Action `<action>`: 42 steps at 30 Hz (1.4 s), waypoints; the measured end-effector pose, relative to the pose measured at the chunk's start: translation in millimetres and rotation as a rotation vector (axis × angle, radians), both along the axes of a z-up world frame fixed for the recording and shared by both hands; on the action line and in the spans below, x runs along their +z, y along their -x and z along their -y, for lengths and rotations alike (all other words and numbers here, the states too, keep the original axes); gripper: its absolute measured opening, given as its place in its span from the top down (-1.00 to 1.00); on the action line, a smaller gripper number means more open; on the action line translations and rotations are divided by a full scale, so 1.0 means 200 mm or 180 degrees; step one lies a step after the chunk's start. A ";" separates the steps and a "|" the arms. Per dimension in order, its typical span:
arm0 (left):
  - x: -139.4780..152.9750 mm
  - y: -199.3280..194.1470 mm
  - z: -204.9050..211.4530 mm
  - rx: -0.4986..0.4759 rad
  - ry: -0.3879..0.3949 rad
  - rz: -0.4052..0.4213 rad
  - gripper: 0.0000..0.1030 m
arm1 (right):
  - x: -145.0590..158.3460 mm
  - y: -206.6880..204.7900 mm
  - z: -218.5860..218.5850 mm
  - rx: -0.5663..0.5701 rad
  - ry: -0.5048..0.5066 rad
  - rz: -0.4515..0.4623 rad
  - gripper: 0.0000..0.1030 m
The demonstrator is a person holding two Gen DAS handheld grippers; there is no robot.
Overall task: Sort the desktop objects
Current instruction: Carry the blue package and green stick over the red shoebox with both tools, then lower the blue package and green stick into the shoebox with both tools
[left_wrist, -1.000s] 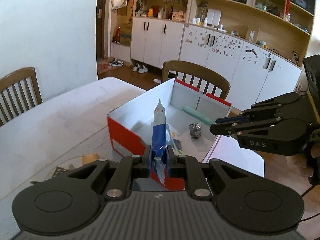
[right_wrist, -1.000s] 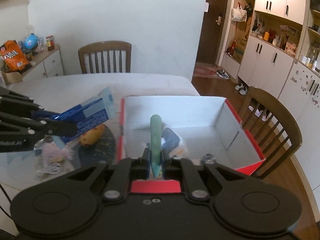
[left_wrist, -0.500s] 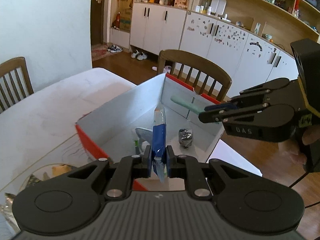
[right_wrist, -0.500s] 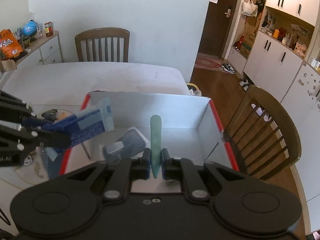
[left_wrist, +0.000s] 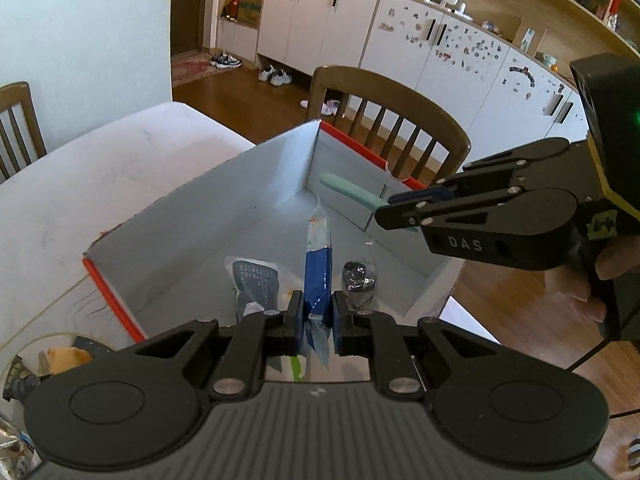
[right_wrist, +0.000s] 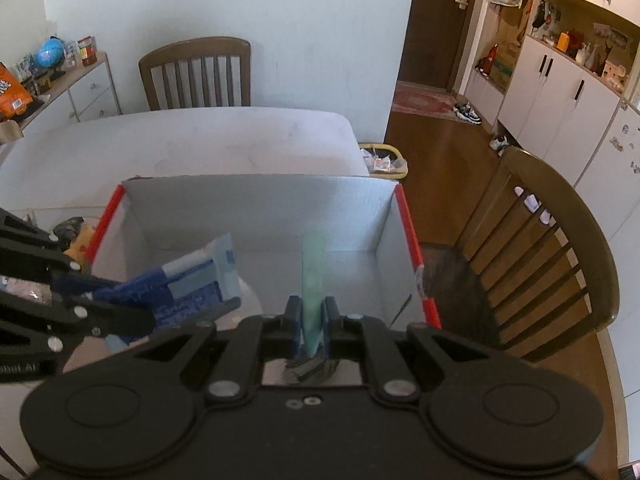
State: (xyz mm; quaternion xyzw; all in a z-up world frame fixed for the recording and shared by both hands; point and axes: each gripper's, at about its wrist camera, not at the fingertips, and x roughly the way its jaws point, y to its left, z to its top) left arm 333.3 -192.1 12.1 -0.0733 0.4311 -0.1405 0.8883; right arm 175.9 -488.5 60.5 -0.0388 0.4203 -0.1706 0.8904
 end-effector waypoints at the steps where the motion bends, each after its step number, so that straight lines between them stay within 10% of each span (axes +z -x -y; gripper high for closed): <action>1: 0.00 -0.01 0.00 0.0001 0.0001 -0.0017 0.76 | -0.01 -0.01 0.01 -0.0001 -0.0008 -0.0023 0.82; 42: -0.36 -0.31 0.13 -0.0111 0.0122 -0.1082 0.76 | -0.42 -0.34 0.25 -0.0364 -0.0341 -0.0976 0.82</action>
